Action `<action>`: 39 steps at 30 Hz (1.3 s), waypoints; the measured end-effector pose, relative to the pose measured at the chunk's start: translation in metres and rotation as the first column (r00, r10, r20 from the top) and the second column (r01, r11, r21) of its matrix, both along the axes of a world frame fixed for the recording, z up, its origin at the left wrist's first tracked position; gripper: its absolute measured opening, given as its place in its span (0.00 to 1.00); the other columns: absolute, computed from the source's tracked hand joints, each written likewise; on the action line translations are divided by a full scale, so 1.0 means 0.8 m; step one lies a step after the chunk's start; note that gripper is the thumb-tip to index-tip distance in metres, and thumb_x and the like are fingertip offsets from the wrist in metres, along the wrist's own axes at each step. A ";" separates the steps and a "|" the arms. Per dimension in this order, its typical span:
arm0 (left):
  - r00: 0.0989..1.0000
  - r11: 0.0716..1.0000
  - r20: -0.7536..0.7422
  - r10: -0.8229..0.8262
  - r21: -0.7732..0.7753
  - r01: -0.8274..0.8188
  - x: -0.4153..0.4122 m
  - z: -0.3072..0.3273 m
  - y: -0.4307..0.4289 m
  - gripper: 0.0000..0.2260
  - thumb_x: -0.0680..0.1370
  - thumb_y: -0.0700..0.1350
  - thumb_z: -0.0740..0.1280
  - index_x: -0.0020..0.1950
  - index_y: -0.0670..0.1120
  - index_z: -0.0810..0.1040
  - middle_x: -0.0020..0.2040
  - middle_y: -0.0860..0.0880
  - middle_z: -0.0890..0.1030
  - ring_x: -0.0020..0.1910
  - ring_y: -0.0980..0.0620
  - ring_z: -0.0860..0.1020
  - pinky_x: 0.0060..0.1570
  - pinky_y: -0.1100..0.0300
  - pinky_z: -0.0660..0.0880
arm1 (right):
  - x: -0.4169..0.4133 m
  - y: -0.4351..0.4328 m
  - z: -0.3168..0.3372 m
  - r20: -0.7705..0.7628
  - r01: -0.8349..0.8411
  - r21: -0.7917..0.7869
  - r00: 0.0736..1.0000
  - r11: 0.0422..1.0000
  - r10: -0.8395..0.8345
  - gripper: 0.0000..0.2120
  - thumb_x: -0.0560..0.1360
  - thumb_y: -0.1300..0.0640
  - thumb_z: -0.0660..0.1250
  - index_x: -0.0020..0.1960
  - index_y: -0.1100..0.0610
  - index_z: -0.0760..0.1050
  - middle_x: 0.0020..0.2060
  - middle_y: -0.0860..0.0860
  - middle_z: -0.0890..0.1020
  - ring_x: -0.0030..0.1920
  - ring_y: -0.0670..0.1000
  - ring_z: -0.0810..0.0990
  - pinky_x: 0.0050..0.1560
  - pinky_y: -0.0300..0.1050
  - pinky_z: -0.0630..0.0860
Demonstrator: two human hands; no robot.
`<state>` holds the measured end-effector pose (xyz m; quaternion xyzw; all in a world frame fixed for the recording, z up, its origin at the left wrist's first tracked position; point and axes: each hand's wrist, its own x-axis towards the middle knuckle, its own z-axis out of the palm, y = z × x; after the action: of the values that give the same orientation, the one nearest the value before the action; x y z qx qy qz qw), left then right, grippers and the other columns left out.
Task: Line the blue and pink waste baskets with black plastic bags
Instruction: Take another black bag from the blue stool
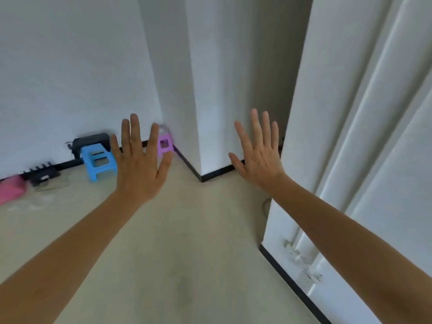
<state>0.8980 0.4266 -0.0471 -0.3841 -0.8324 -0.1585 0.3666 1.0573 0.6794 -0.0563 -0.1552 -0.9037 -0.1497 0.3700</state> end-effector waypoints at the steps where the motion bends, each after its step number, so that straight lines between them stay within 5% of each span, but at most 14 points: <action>1: 0.998 0.998 -0.002 0.063 0.010 -0.063 -0.034 0.001 -0.046 0.30 0.81 0.61 0.47 0.79 0.47 0.52 0.79 0.37 0.45 0.77 0.38 0.44 0.72 0.35 0.47 | -0.054 -0.030 0.002 0.001 -0.059 0.023 0.998 0.998 0.059 0.35 0.80 0.38 0.52 0.81 0.54 0.48 0.79 0.64 0.48 0.77 0.68 0.44 0.75 0.68 0.47; 7: 0.948 0.946 0.008 0.317 0.064 -0.317 -0.202 0.007 -0.250 0.29 0.82 0.59 0.51 0.78 0.45 0.56 0.78 0.36 0.48 0.77 0.37 0.46 0.70 0.34 0.49 | -0.329 -0.213 0.009 0.004 -0.350 0.013 0.937 0.936 0.350 0.35 0.80 0.39 0.55 0.81 0.54 0.49 0.79 0.63 0.47 0.78 0.66 0.43 0.74 0.68 0.48; 12: 0.916 0.916 0.009 0.401 0.010 -0.401 -0.326 -0.003 -0.300 0.29 0.81 0.59 0.51 0.78 0.46 0.57 0.79 0.37 0.49 0.77 0.37 0.47 0.71 0.36 0.48 | -0.481 -0.291 0.001 0.029 -0.486 0.023 0.874 0.874 0.486 0.36 0.79 0.40 0.58 0.80 0.54 0.50 0.79 0.63 0.48 0.78 0.66 0.44 0.73 0.70 0.51; 27: 0.879 0.878 0.026 0.477 -0.069 -0.474 -0.800 -0.008 -0.191 0.29 0.81 0.61 0.49 0.78 0.49 0.58 0.79 0.39 0.48 0.78 0.39 0.46 0.69 0.31 0.47 | -0.973 -0.163 -0.028 0.109 -0.434 0.006 0.896 0.901 0.430 0.43 0.74 0.29 0.58 0.81 0.49 0.47 0.79 0.61 0.46 0.78 0.65 0.43 0.72 0.73 0.49; 39: 0.852 0.844 -0.001 0.524 -0.135 -0.520 -1.215 -0.034 -0.250 0.30 0.79 0.63 0.52 0.78 0.51 0.57 0.80 0.40 0.46 0.78 0.38 0.44 0.68 0.30 0.48 | -1.424 -0.205 -0.041 0.159 -0.496 0.002 0.857 0.868 0.490 0.42 0.75 0.30 0.55 0.81 0.49 0.46 0.79 0.62 0.45 0.78 0.67 0.43 0.72 0.72 0.46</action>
<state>-0.0744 0.2268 -0.0743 -0.1634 -0.9205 -0.0053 0.3550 -0.0818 0.5154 -0.0889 0.1012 -0.9356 -0.0807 0.3286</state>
